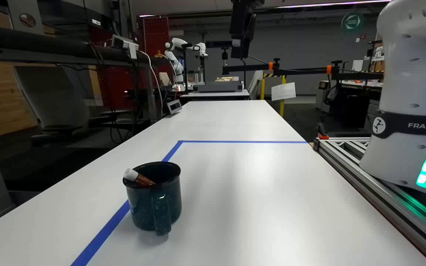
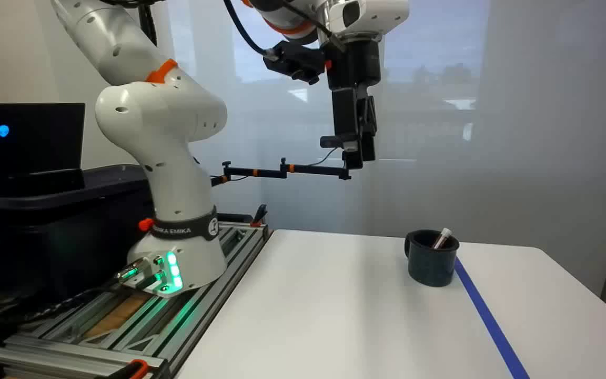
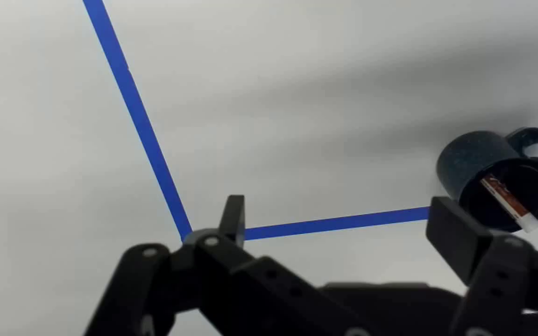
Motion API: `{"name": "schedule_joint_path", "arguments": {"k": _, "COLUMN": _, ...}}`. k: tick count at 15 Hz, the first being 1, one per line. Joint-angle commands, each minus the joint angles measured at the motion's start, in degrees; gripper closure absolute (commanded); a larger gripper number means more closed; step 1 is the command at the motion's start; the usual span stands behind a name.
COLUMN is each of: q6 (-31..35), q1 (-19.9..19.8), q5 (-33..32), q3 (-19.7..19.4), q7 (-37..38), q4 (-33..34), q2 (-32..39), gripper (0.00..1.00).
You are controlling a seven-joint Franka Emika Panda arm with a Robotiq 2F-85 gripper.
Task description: Remove the marker from the cup
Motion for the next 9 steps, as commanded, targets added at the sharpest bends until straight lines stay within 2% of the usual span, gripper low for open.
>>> {"name": "schedule_joint_path", "arguments": {"k": 1, "q6": -0.2, "q1": 0.1, "q5": -0.1, "q3": -0.1, "q7": 0.1, "q4": 0.1, "q2": 0.1, "gripper": 0.0}}
{"name": "schedule_joint_path", "arguments": {"k": 8, "q6": -0.2, "q1": 0.1, "q5": -0.1, "q3": -0.1, "q7": 0.1, "q4": 0.1, "q2": 0.3, "gripper": 0.0}}
{"name": "schedule_joint_path", "arguments": {"k": 9, "q6": 1.8, "q1": 0.9, "q5": 0.1, "q3": -0.5, "q7": -1.3, "q4": 0.1, "q2": 1.1, "gripper": 0.0}}
